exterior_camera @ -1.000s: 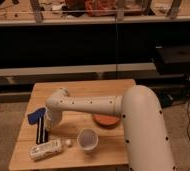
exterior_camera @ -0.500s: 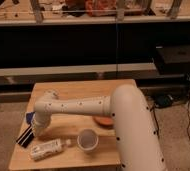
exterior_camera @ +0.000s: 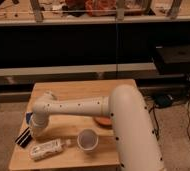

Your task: Push the eraser across the table

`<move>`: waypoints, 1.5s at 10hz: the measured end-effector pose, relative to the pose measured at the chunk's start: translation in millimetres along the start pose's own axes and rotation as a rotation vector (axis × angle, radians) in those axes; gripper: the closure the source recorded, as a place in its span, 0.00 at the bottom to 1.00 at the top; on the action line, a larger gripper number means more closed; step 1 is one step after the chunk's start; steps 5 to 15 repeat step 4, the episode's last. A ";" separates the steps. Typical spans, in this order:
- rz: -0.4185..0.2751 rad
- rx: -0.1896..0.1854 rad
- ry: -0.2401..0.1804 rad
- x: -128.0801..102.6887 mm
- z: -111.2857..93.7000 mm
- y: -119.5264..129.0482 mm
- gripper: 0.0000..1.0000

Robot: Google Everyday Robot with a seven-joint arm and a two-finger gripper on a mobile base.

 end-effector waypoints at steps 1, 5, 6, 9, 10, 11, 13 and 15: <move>-0.008 -0.009 0.003 0.3 -1.3 0.5 1.00; -0.006 -0.011 0.013 0.2 -5.3 2.3 0.96; -0.006 -0.011 0.013 0.2 -5.3 2.3 0.96; -0.006 -0.011 0.013 0.2 -5.3 2.3 0.96; -0.006 -0.011 0.013 0.2 -5.3 2.3 0.96; -0.006 -0.011 0.013 0.2 -5.3 2.3 0.96; -0.006 -0.011 0.013 0.2 -5.3 2.3 0.96; -0.006 -0.011 0.013 0.2 -5.3 2.3 0.96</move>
